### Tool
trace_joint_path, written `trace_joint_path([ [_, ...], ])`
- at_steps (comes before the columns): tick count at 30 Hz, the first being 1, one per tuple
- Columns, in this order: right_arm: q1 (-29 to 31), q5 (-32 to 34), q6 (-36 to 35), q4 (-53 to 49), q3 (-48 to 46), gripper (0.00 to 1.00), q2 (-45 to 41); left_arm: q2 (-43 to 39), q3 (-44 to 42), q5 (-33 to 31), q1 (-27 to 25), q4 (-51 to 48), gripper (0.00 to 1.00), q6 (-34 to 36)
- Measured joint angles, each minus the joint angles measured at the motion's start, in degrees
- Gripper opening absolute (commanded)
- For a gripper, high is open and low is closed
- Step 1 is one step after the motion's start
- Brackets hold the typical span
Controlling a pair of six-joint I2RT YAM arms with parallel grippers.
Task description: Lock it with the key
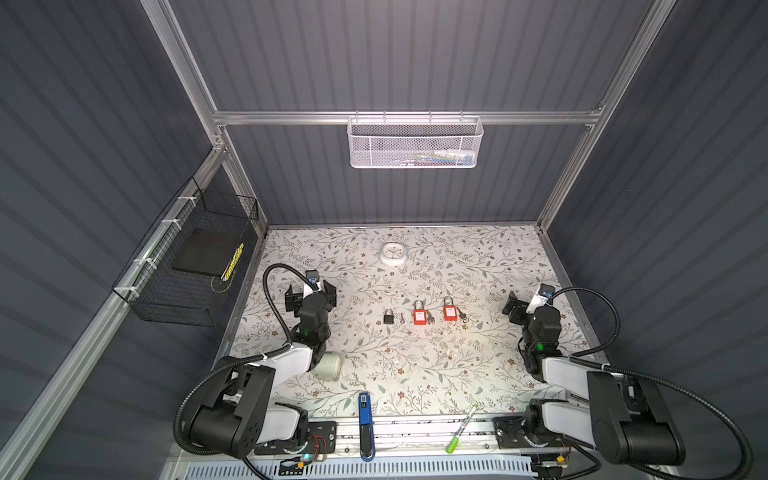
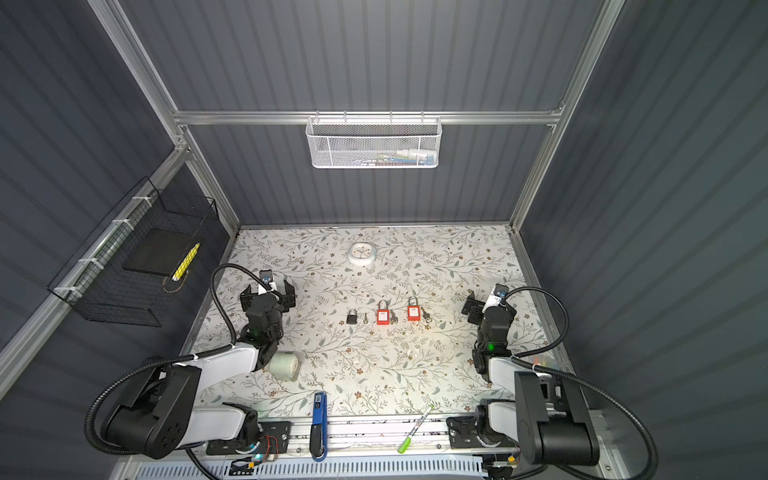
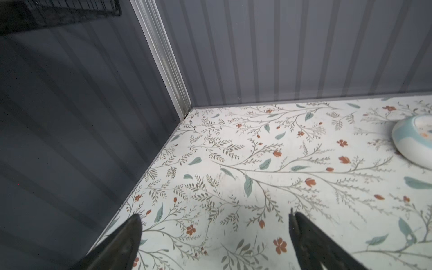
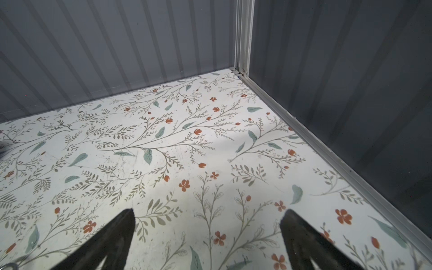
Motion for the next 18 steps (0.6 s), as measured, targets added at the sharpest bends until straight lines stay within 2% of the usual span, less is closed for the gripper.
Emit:
trace_joint_path([
  [5,-1.5,-3.4,-0.5,13.5,-1.6,0.99,11.1,6.4,-3.8,3.7,0.5,8.1,1.00,1.5],
  [7,-1.7,-4.4,-0.5,14.6,-2.7,0.99,10.8,9.7,-5.1,5.0,0.6,12.0,1.00,1.8],
  [10,-1.8,-5.7,-0.7,17.4,-2.5,0.99,10.8,16.8,-5.5,7.6,0.7,23.9,1.00,3.2],
  [12,-1.8,-6.8,-1.0,16.7,-1.6,0.99,10.5,20.1,-5.0,8.2,1.1,31.4,1.00,3.3],
  [14,-1.8,-7.7,-1.3,14.5,0.3,0.99,10.1,22.1,-4.7,8.2,1.6,34.3,1.00,3.2],
  [18,-1.8,-9.4,-1.9,8.0,5.8,0.99,9.9,22.4,-4.7,7.9,2.4,34.5,1.00,3.1],
])
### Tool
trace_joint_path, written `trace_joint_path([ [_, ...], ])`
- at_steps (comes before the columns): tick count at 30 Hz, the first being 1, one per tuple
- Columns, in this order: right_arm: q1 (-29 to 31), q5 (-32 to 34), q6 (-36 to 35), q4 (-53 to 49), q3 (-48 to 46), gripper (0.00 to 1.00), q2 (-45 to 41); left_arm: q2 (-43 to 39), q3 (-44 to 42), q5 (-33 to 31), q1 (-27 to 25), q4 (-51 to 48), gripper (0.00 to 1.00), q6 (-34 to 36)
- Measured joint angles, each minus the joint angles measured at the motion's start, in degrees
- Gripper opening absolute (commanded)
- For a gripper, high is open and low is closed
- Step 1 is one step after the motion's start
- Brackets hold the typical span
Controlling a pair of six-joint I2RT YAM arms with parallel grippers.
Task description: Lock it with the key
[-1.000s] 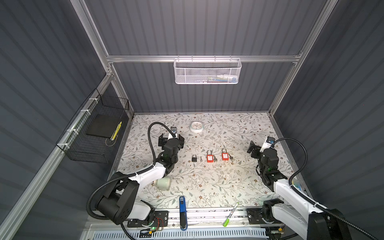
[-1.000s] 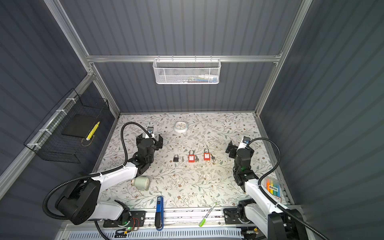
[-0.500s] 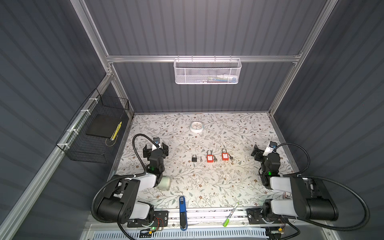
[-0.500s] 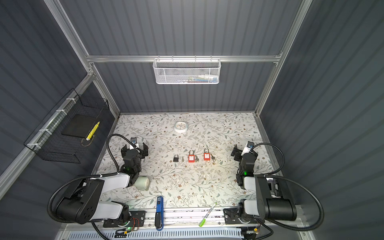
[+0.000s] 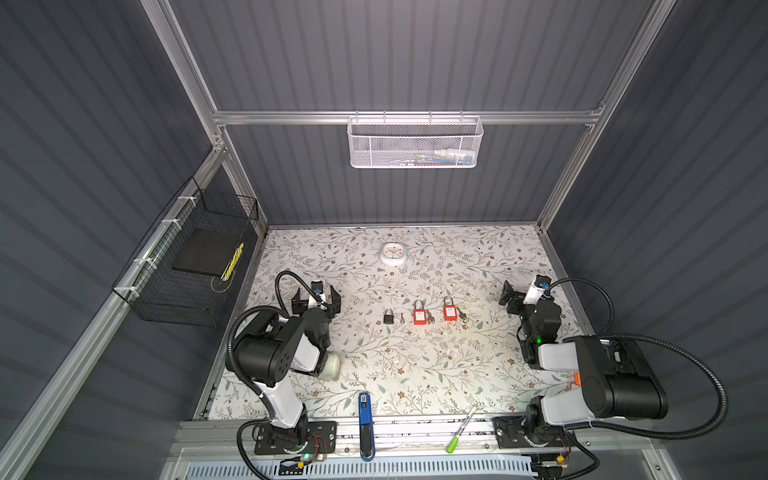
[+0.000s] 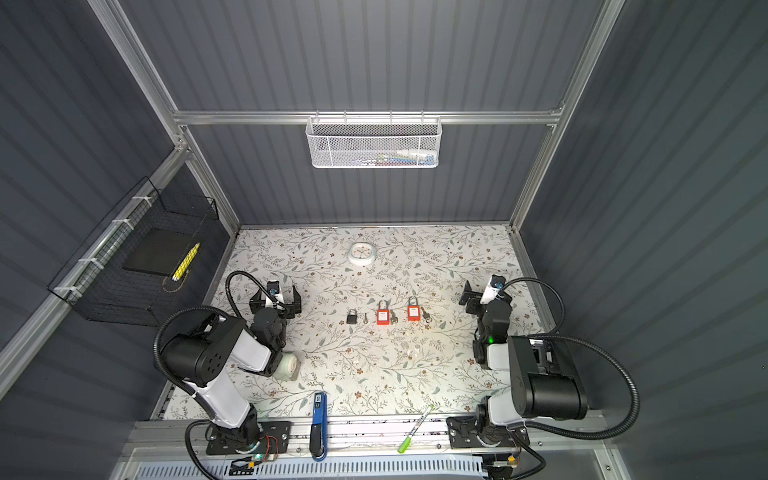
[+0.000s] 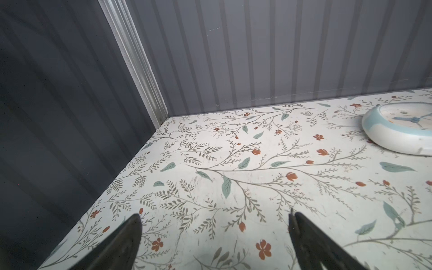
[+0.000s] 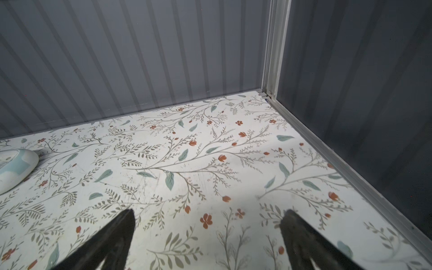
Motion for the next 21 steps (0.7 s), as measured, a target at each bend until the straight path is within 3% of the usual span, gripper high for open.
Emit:
trace_joint_path([
  [12,0.0,-1.8,-0.7,-6.0,1.9,0.99,-0.1,-0.1,2.1,0.3,3.5,-10.4,1.00,-3.6],
  [21,0.0,-2.0,-0.7,-6.9,1.9,0.99,-0.1,-0.7,9.8,13.4,9.3,-25.2,1.00,-4.7],
])
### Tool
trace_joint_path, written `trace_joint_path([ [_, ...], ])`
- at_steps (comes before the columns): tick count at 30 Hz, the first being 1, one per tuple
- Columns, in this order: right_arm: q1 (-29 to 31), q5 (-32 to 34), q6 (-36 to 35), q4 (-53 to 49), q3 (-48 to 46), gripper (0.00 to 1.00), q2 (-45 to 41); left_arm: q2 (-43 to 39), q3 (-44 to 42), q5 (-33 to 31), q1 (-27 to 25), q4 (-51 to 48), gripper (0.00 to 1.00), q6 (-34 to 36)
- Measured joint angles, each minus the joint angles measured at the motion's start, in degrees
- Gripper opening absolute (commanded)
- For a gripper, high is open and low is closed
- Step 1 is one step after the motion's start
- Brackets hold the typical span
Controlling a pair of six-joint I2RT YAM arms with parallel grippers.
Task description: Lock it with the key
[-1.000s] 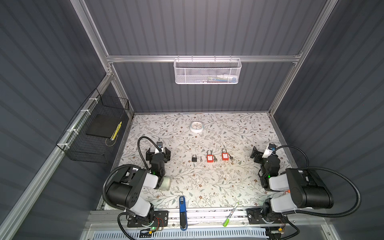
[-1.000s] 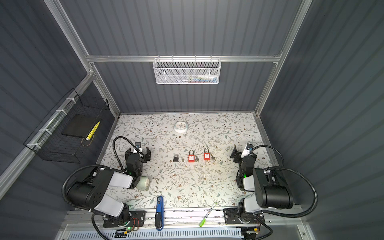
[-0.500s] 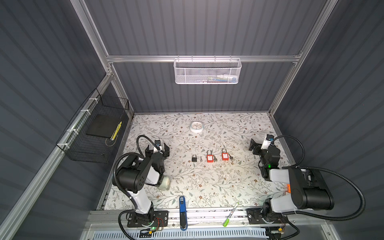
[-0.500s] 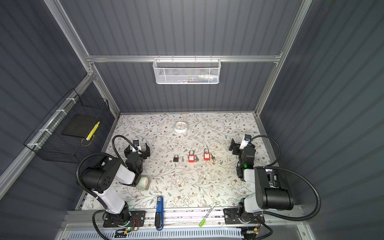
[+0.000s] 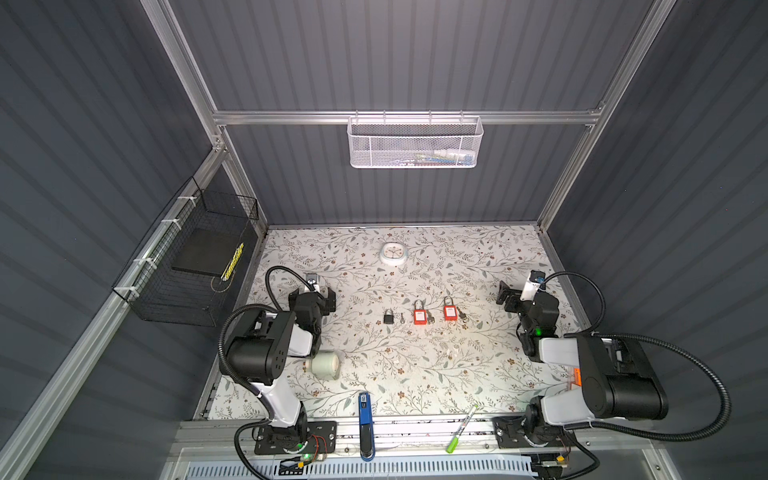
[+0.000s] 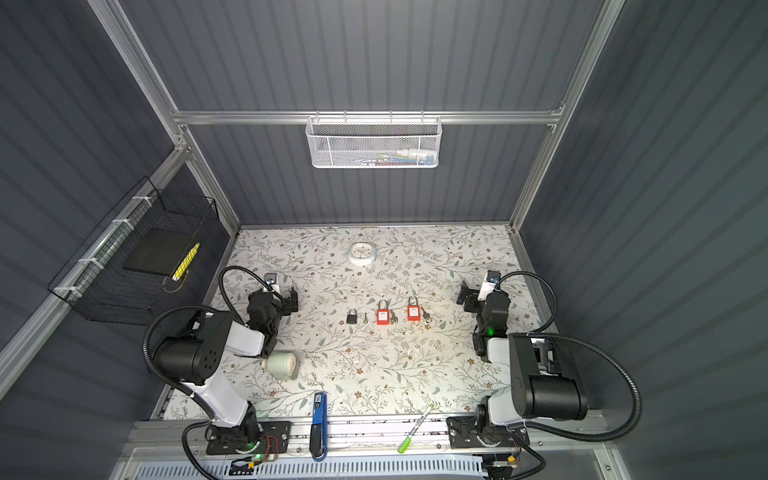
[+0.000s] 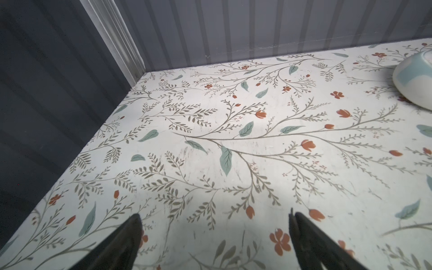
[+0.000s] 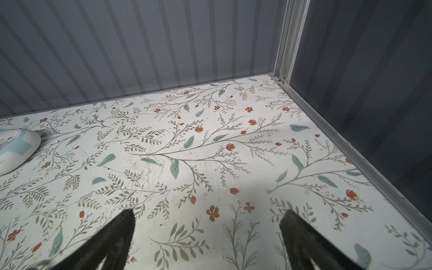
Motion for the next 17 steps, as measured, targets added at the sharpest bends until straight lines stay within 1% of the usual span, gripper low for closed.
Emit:
trace_joint_path([
  [3,0.0,0.0,0.0,0.0,0.0,0.99,0.0,-0.2,1.3,2.8,1.7,-3.1,1.00,-0.9],
  [6,0.0,0.0,0.0,0.0,0.0,0.99,0.0,-0.3,1.4,4.2,2.3,-5.0,1.00,-1.7],
  [17,0.0,0.0,0.0,-0.2,0.0,0.99,0.0,-0.3,1.4,5.6,2.3,-6.8,1.00,-2.2],
])
